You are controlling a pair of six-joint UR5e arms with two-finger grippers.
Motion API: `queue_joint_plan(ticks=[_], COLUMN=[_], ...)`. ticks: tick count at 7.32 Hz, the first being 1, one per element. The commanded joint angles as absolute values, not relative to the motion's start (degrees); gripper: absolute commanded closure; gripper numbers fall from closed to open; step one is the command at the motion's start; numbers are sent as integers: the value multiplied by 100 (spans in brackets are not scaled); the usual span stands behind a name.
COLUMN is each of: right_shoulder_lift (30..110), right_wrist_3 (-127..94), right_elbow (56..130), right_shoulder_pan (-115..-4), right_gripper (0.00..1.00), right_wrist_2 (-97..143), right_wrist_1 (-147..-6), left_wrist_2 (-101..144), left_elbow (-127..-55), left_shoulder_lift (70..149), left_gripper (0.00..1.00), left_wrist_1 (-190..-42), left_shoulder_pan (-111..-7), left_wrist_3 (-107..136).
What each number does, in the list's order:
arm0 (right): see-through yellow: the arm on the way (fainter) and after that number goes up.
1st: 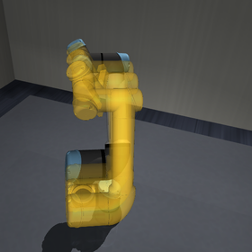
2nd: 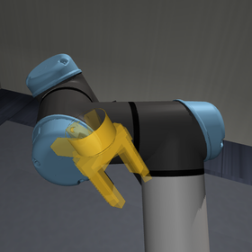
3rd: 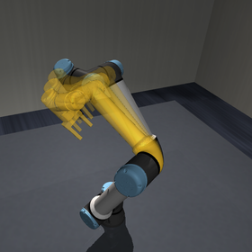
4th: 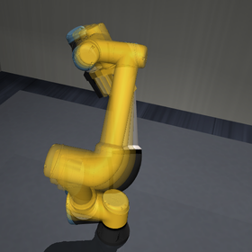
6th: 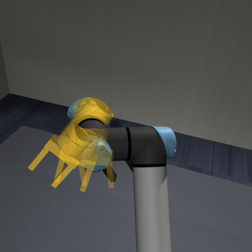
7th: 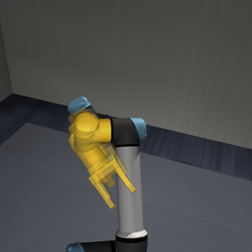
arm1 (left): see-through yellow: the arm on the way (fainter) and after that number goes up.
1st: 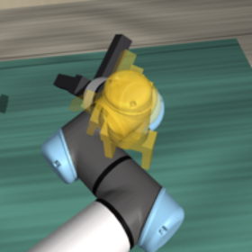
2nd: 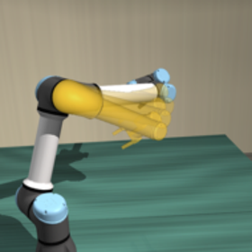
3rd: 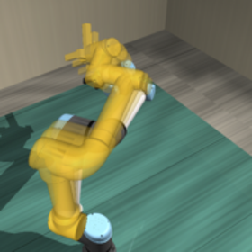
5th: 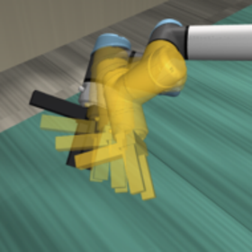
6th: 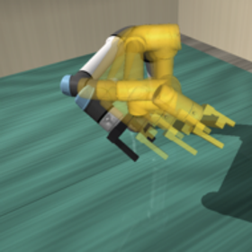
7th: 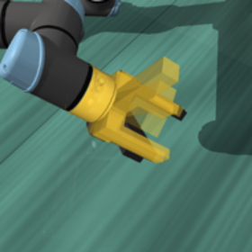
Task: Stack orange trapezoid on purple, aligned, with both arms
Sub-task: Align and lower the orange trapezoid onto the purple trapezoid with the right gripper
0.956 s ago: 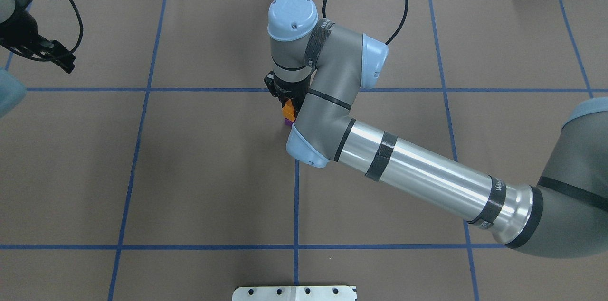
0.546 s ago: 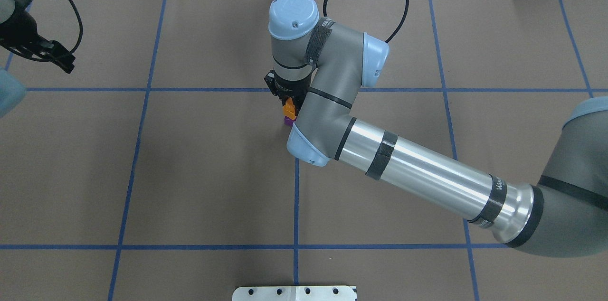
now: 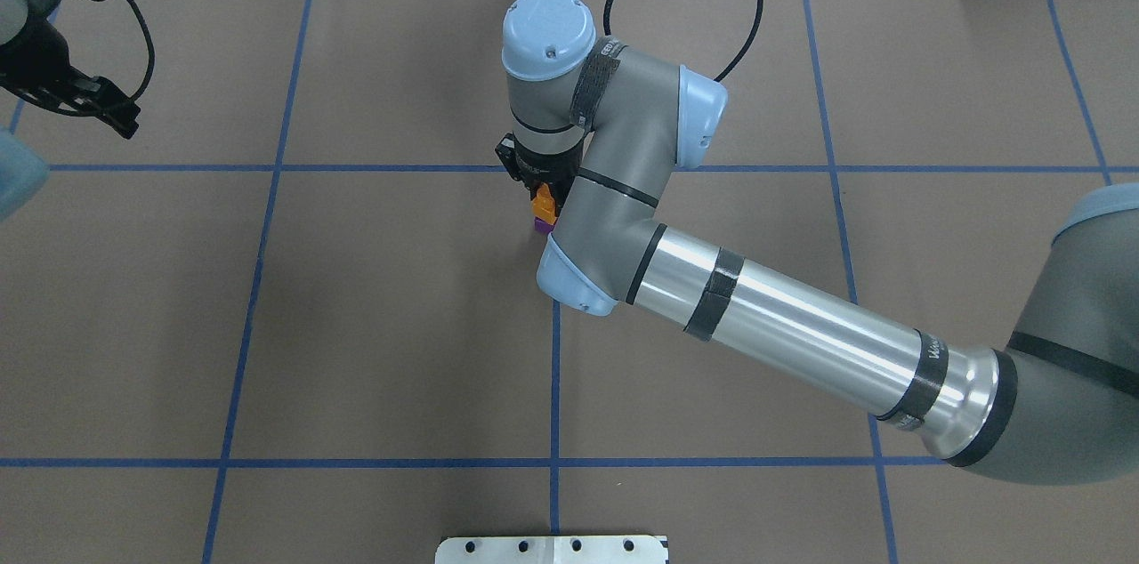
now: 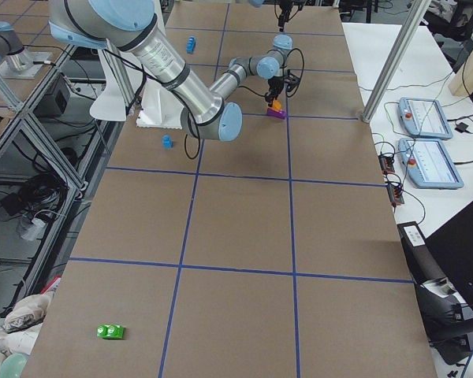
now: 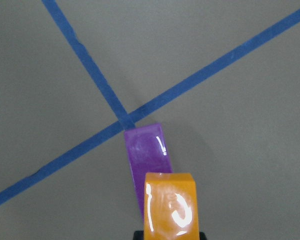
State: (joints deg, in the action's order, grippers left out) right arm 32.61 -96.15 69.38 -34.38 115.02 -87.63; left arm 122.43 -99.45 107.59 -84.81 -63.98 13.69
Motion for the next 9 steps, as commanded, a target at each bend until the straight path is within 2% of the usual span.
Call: queue_joint_plan(ticks=[1,9], right_shoulder_lift=[3261,3261], right_wrist_3=[-9484,-9167], right_elbow=[6935,6926], right_shoulder_pan=[-3410,-3401], right_gripper=[100,100], right_wrist_2=[11452,11338], right_wrist_1=[-8763,-8745], left_wrist_2=[12243,12243], left_elbow=[-9905,-9844], left_shoulder_lift=[10758,10758], left_gripper=[0,0], left_wrist_1=[-8481,-8481], left_shoulder_pan=[-6398,-6390], left_wrist_3=[1362,1371])
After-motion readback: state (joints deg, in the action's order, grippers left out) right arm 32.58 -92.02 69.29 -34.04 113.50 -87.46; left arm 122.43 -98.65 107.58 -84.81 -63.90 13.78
